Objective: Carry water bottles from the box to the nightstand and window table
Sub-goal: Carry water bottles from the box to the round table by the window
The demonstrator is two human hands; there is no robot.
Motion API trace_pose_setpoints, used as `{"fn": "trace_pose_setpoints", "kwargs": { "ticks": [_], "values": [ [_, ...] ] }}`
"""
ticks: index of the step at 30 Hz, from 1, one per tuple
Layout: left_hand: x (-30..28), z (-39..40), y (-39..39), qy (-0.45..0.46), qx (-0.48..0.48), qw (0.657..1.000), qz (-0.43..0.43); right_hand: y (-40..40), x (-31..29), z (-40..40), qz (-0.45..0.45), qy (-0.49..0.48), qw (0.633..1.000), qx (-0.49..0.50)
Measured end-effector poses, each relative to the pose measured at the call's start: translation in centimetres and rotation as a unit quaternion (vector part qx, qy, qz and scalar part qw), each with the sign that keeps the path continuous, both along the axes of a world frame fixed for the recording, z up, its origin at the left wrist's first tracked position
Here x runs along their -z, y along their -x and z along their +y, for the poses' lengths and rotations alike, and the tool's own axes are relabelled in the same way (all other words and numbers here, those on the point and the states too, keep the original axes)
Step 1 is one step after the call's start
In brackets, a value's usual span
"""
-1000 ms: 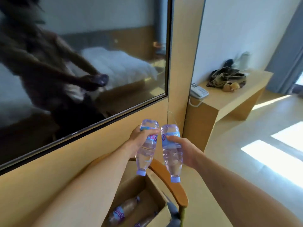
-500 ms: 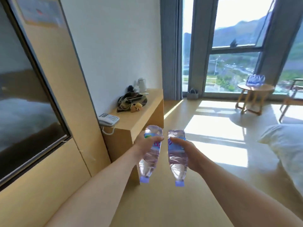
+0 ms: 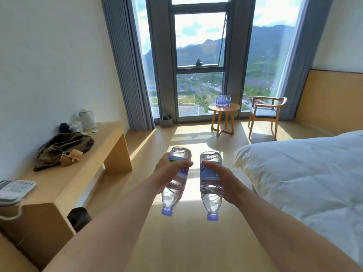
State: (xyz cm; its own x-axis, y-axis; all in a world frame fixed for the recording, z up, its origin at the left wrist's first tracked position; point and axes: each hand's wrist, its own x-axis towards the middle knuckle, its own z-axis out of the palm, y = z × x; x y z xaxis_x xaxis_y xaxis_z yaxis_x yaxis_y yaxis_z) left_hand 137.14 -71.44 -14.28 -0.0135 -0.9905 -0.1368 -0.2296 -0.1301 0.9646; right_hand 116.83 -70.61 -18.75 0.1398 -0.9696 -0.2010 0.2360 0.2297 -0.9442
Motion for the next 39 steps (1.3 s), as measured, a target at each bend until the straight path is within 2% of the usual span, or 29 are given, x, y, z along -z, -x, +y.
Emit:
{"fn": "trace_pose_setpoints", "kwargs": {
  "ticks": [7, 19, 26, 33, 39],
  "values": [
    [1.4, -12.6, 6.7, 0.004, 0.062, 0.998, -0.007, 6.2, 1.1, -10.0, 0.014, 0.007, 0.997, 0.071],
    [0.3, -41.8, 11.7, 0.01, 0.118, 0.993, 0.004, 9.4, -1.5, -36.4, 0.034, 0.004, 0.988, 0.154],
    [1.4, -55.4, 14.2, -0.003, 0.125, 0.992, 0.007, 11.7, -0.6, -49.1, 0.04, -0.026, 0.984, 0.169],
    [3.8, -70.5, 19.5, 0.008, 0.112, 0.994, 0.003, 17.1, 1.6, -64.2, 0.054, -0.018, 0.986, 0.158],
    [1.3, -84.4, 24.7, 0.019, 0.106, 0.994, 0.005, 22.8, -0.8, -78.3, 0.066, 0.006, 0.986, 0.151]
  ]
}}
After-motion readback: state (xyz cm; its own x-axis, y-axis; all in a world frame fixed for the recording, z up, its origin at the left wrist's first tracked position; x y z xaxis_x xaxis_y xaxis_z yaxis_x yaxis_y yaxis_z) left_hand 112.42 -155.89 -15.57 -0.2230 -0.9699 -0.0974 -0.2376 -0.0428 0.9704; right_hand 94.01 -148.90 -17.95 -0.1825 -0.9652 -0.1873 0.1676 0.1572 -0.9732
